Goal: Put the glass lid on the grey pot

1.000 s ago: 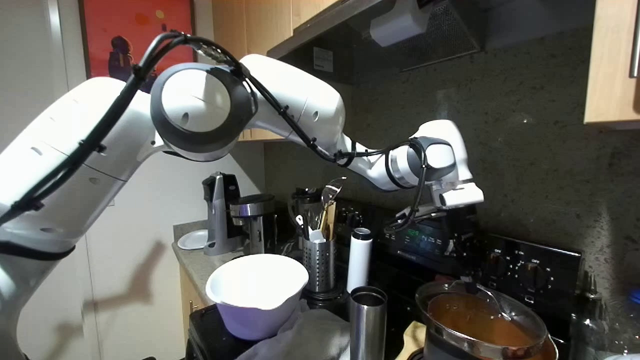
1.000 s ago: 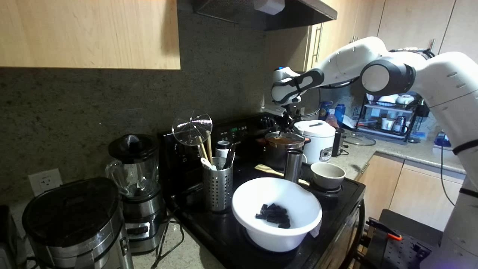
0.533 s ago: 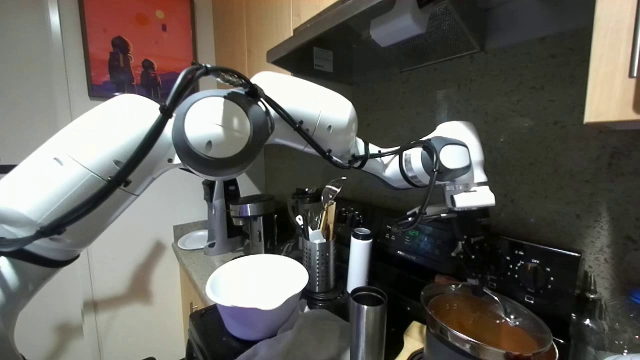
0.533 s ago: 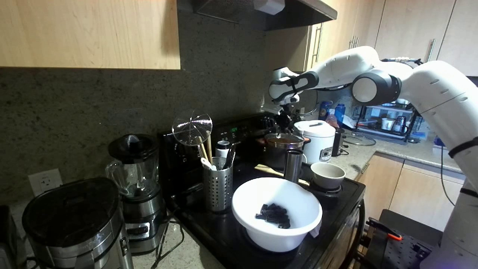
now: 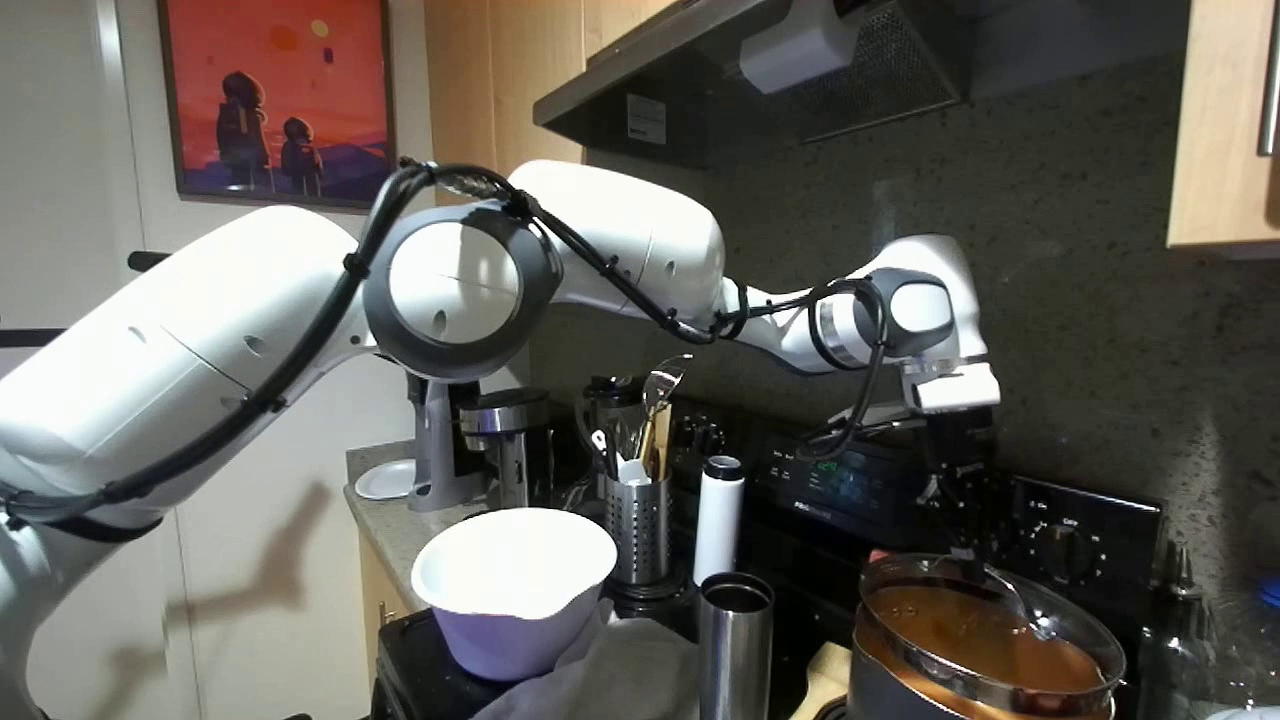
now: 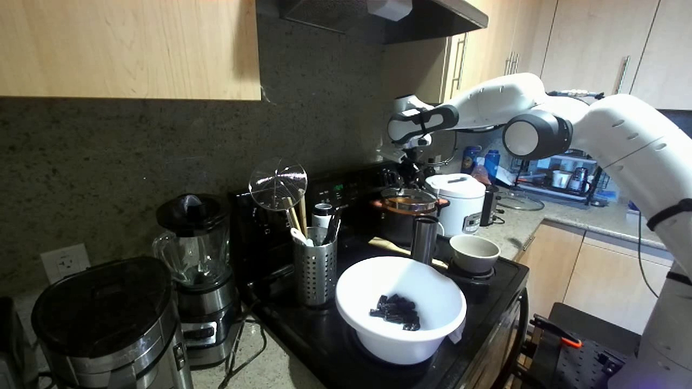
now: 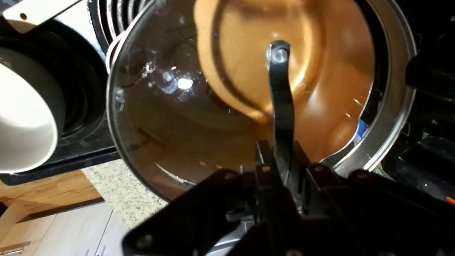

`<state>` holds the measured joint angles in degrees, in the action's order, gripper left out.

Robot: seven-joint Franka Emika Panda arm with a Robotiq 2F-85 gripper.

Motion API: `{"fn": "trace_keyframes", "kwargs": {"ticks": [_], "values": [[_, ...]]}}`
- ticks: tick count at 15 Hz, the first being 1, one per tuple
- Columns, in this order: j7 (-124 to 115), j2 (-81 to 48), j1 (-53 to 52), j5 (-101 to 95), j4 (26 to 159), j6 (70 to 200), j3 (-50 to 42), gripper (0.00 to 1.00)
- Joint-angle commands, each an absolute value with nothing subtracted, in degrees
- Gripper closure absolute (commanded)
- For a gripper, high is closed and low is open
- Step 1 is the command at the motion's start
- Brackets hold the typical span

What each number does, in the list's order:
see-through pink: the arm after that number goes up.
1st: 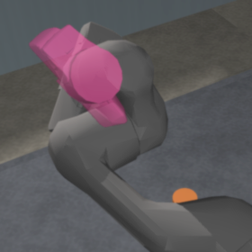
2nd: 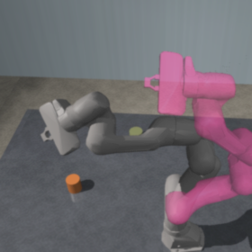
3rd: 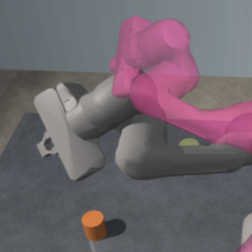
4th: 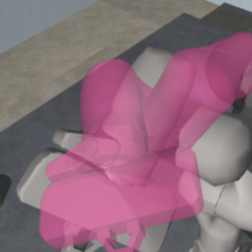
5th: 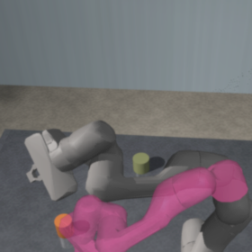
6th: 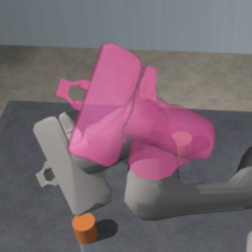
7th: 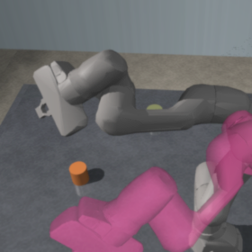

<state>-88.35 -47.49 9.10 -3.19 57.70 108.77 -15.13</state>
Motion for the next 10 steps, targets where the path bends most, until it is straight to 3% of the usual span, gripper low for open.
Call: {"fn": "trace_keyframes", "kwargs": {"ticks": [1,4,5,7,10], "values": [[-89.9,-48.6,8.9,-3.0,55.7,107.2,-15.3,0.96],[-89.9,-49.2,8.7,-3.4,56.6,107.6,-15.4,0.96],[-89.8,-49.3,8.8,-3.3,56.6,107.5,-15.4,0.6],[-89.9,-49.4,8.8,-3.3,56.6,107.6,-15.4,0.52],[-90.1,-49.0,8.5,-3.4,56.4,107.6,-15.6,0.29]]}}
